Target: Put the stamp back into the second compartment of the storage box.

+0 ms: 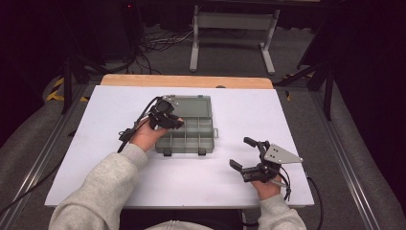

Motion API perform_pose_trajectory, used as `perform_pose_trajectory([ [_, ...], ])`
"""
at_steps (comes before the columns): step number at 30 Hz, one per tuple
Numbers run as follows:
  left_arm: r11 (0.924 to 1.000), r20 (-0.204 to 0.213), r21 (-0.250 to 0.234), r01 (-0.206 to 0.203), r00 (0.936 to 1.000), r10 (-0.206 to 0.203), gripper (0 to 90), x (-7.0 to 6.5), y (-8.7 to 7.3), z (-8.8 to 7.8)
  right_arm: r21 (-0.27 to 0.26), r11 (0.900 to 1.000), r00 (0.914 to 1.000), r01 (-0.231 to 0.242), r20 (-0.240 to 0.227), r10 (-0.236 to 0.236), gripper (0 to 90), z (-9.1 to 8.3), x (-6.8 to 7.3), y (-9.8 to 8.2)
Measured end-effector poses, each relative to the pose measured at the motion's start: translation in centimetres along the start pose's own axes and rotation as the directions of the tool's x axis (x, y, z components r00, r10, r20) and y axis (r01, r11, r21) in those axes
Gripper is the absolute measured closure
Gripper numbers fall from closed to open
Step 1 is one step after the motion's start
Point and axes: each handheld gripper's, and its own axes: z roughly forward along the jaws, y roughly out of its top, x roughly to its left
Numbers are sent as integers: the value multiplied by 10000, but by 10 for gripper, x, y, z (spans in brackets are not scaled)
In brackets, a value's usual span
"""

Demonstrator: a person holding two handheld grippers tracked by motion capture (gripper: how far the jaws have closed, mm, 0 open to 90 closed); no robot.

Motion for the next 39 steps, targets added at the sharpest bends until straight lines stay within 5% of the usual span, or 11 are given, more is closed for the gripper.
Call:
perform_pose_trajectory([
  [27,9988,-1,456,-183,9998,183,654,-1,0,8,-19,10000,10000,-9,-7,9,45,-1,0,0],
  [39,9997,134,208,-114,9998,111,592,-2,1,5,-17,10000,10000,-17,-8,17,45,-1,0,0],
])
